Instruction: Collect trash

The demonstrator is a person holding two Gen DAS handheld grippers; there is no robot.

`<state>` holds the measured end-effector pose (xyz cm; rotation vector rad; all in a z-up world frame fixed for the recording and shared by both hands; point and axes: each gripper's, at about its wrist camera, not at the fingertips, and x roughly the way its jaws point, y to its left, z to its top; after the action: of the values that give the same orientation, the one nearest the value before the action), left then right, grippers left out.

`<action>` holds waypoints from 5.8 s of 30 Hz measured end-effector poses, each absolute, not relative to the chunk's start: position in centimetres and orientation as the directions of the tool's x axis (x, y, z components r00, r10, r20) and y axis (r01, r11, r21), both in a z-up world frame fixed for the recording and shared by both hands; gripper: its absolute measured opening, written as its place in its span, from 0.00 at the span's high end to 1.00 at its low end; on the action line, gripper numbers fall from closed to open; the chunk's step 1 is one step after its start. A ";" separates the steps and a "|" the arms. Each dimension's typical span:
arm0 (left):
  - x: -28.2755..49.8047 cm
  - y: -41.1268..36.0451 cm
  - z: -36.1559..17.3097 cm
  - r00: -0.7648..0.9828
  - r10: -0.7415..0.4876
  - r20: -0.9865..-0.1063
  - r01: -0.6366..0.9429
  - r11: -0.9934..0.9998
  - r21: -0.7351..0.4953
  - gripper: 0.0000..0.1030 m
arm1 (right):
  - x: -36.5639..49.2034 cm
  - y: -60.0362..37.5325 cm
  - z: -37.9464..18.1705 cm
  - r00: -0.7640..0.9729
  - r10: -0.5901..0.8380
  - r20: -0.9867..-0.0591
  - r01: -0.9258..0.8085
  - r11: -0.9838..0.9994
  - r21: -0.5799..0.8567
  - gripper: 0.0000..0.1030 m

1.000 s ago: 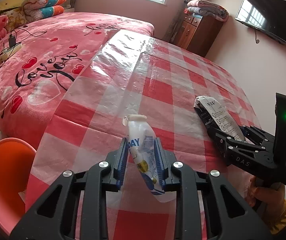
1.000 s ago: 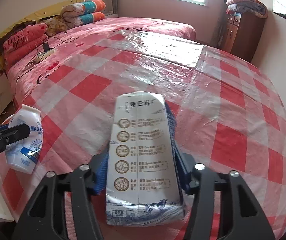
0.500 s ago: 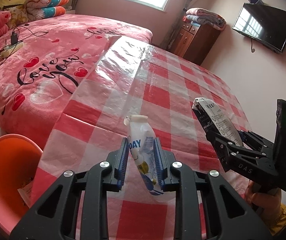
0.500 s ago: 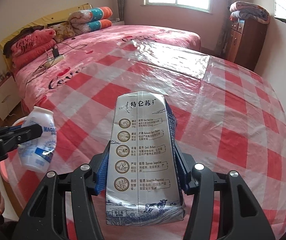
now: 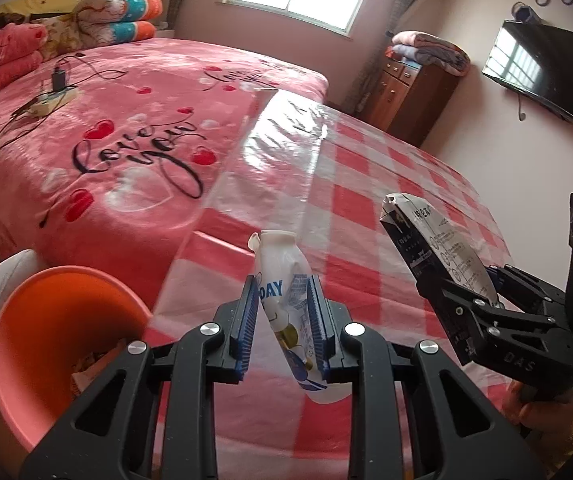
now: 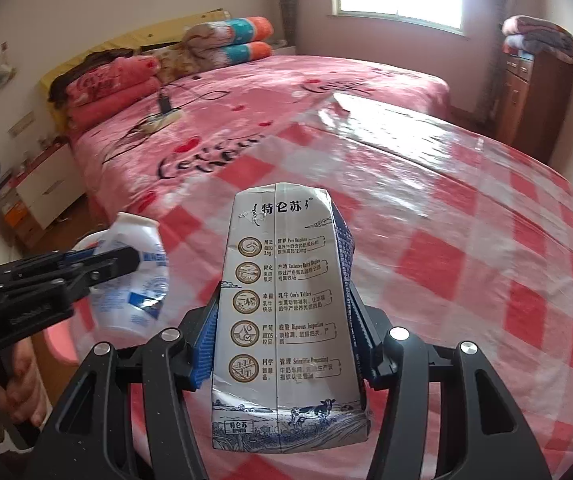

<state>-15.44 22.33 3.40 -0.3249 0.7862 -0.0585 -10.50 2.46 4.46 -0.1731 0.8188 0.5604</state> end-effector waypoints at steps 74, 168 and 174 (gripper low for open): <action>-21.2 35.3 0.3 0.692 0.112 -0.713 -0.361 0.909 -0.208 0.08 | -9.7 10.7 3.2 0.498 0.549 -0.671 -0.624 0.765 0.162 0.12; -6.2 -4.7 5.6 0.794 -0.065 -0.604 0.131 0.989 0.067 0.04 | -10.1 -24.6 6.3 0.905 -0.083 -0.417 0.106 0.994 0.032 0.05; -5.8 -5.1 5.6 0.806 -0.041 -0.591 0.108 0.991 0.079 0.04 | -10.0 -24.5 6.3 0.906 -0.084 -0.415 0.106 0.994 0.029 0.05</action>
<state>-5.77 -5.06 5.63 0.1108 0.6294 -0.0797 -10.05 -24.50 6.34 0.0514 0.4258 -0.0980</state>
